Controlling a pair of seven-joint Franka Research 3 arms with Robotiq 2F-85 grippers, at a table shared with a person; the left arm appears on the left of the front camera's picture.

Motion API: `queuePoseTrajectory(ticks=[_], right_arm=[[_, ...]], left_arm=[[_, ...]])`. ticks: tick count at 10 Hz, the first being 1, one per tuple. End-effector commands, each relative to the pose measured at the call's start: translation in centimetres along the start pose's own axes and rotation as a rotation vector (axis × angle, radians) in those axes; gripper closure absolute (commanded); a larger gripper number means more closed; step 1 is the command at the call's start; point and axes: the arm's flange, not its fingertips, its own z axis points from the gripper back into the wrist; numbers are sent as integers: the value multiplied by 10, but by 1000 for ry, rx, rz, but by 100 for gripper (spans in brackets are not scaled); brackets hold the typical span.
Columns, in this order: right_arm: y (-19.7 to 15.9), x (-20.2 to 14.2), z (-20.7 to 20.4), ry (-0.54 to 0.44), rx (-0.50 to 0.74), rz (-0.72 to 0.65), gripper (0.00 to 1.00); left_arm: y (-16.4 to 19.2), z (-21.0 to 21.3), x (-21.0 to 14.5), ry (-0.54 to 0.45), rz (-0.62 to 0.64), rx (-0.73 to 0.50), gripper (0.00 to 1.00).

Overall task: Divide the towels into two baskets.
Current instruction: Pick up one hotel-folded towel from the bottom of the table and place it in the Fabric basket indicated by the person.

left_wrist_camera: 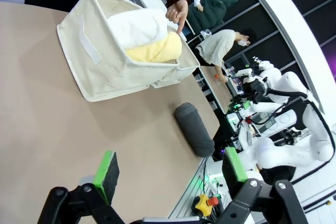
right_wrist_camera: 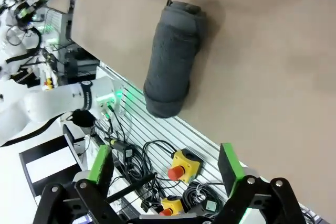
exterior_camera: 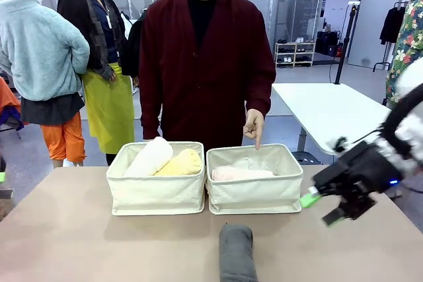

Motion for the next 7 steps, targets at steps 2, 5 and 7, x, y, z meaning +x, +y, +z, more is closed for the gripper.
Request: queuePoseTrajectory(ticks=[2, 5, 7], right_arm=[[8, -26, -80, -4, -38, -121, 0], [12, -23, -131, -79, -138, -168, 0], [5, -17, -146, -70, -181, -200, 0]], left_arm=[[-3, 2, -1, -16, 2, -15, 0], [-3, 2, -1, -16, 2, -15, 0], [-3, 2, -1, -16, 2, -15, 0]])
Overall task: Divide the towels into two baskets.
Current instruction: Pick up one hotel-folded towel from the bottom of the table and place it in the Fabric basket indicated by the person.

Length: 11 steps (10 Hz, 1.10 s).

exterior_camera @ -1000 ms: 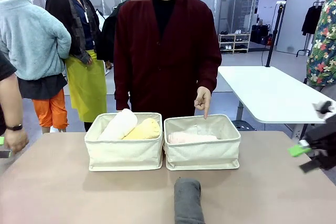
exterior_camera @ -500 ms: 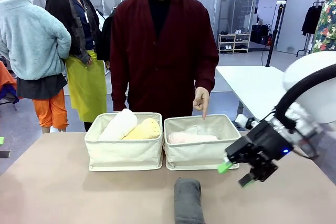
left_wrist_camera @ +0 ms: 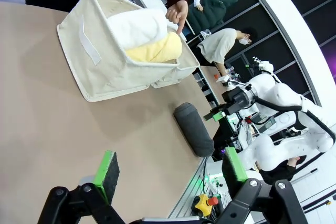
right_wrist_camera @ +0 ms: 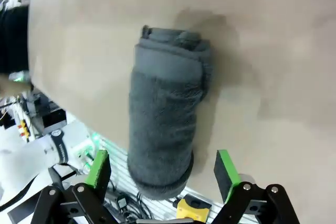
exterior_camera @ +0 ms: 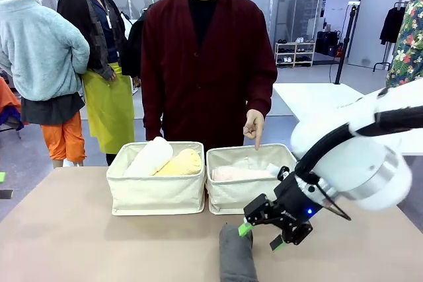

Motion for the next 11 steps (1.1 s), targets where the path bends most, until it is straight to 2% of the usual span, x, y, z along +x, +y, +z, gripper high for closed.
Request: queuePoseTrajectory(ticks=[1, 4, 7, 8, 9, 10, 11], right_arm=[[-17, -38, -25, -12, -38, -54, 0], [-12, -37, -47, -50, -35, -44, 0], [-8, -37, -61, -46, -15, -31, 0], [-6, -36, -64, -44, -6, -27, 13], [-5, -36, -67, -41, -8, -16, 39], [-3, -35, -68, -38, -4, -8, 73], [-1, -34, -70, -40, -7, -6, 98]], left_arm=[[-3, 2, -1, -16, 2, -15, 0], [-3, 2, -1, -16, 2, -15, 0], [-3, 2, -1, -16, 2, -15, 0], [-3, 2, -1, -16, 2, -15, 0], [-3, 2, -1, -16, 2, -15, 0], [-3, 2, -1, -16, 2, -15, 0], [-3, 2, -1, -16, 2, -15, 0]])
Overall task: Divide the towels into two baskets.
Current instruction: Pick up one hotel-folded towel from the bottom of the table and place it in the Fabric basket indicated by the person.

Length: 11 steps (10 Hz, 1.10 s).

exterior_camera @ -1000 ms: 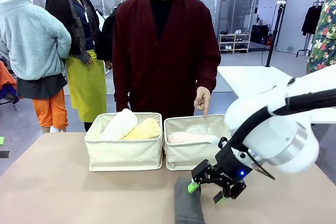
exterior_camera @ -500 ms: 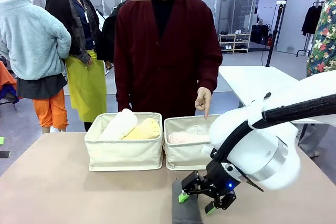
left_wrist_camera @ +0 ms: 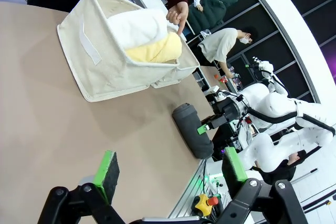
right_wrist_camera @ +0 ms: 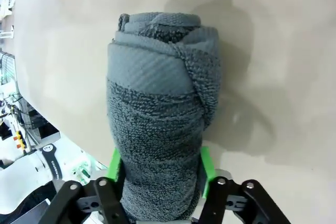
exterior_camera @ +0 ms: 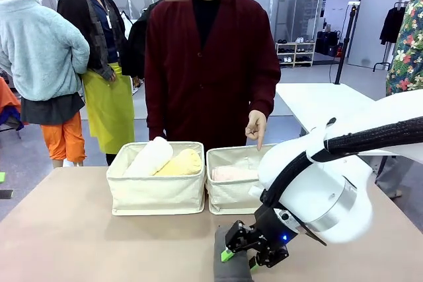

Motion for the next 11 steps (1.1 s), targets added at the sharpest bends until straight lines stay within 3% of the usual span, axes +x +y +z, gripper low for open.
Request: queuePoseTrajectory(ticks=[1, 5, 6, 8, 11], right_arm=[[-9, -18, -9, -19, -9, 23, 100], [-2, -14, 14, 7, 15, 29, 100], [4, -13, 28, 62, -11, 142, 89], [24, -10, 71, 79, -25, 226, 89], [62, -15, 123, 180, -169, 453, 89]], left_arm=[[-3, 2, -1, -16, 2, -15, 0], [-3, 2, -1, -16, 2, -15, 0], [-3, 2, -1, -16, 2, -15, 0], [-3, 2, -1, -16, 2, -15, 0], [-3, 2, -1, -16, 2, -15, 0]])
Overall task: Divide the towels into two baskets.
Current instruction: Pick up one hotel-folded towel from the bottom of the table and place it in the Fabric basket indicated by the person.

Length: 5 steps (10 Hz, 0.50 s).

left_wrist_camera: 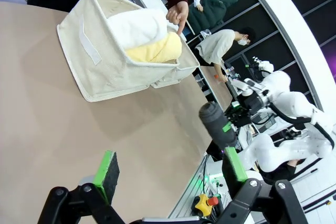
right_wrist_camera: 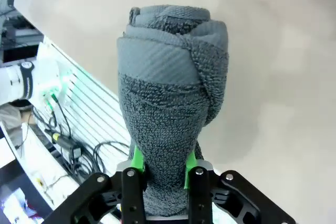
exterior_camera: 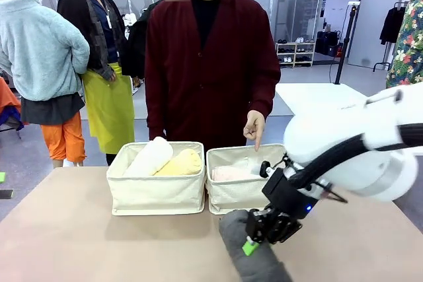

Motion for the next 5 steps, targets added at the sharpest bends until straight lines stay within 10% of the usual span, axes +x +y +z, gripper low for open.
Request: queuePoseTrajectory(ticks=[1, 5], right_arm=[[25, 2, 48, 39, -95, 142, 89], [72, -5, 78, 276, -434, 734, 89]], left_arm=[[-3, 2, -1, -16, 2, -15, 0], [-3, 2, -1, -16, 2, -15, 0]])
